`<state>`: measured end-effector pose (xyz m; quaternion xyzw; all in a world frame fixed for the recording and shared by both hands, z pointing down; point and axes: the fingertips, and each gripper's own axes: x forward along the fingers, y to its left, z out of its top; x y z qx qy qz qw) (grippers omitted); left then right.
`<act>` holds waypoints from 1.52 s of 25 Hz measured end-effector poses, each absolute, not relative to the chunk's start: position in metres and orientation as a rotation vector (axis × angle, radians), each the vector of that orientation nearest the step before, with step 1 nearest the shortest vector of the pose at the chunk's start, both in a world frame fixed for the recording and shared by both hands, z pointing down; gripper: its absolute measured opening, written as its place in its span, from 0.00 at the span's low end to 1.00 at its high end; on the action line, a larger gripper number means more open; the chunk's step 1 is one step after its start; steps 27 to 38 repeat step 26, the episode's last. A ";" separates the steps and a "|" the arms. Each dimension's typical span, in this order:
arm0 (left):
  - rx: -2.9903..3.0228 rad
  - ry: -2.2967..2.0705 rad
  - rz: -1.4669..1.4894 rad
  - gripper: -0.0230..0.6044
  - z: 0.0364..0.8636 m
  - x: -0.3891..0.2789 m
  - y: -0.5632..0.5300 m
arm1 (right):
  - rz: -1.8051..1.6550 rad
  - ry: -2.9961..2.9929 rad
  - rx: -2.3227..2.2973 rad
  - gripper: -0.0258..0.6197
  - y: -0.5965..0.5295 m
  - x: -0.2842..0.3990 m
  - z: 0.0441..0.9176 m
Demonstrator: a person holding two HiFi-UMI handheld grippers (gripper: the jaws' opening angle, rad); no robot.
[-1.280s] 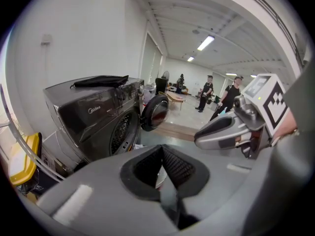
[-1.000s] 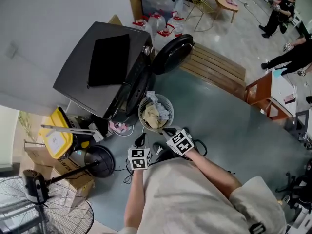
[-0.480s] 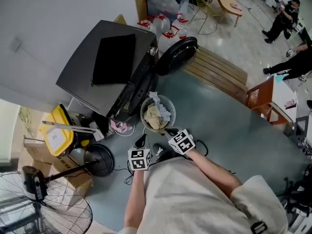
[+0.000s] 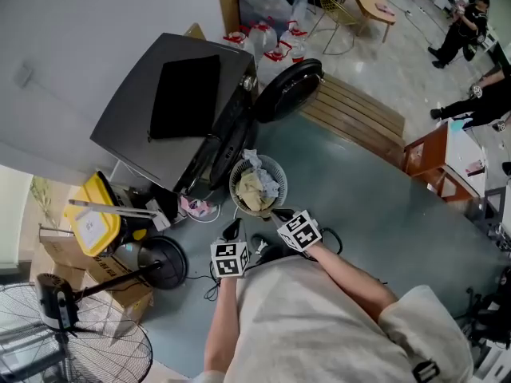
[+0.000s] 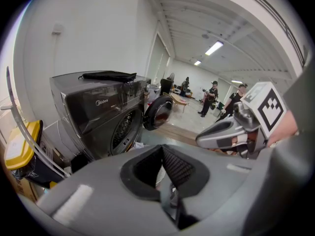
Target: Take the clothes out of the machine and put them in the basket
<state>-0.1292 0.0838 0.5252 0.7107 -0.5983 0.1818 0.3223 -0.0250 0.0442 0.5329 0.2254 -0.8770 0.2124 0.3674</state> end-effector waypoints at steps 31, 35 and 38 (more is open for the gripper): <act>1.850 -1.599 0.460 0.13 0.524 -0.131 0.078 | 0.557 -2.273 0.599 0.04 0.033 -0.021 0.533; 1.850 -1.599 0.460 0.13 0.524 -0.131 0.078 | 0.557 -2.273 0.599 0.04 0.033 -0.021 0.533; 1.850 -1.599 0.460 0.13 0.524 -0.131 0.078 | 0.557 -2.273 0.599 0.04 0.033 -0.021 0.533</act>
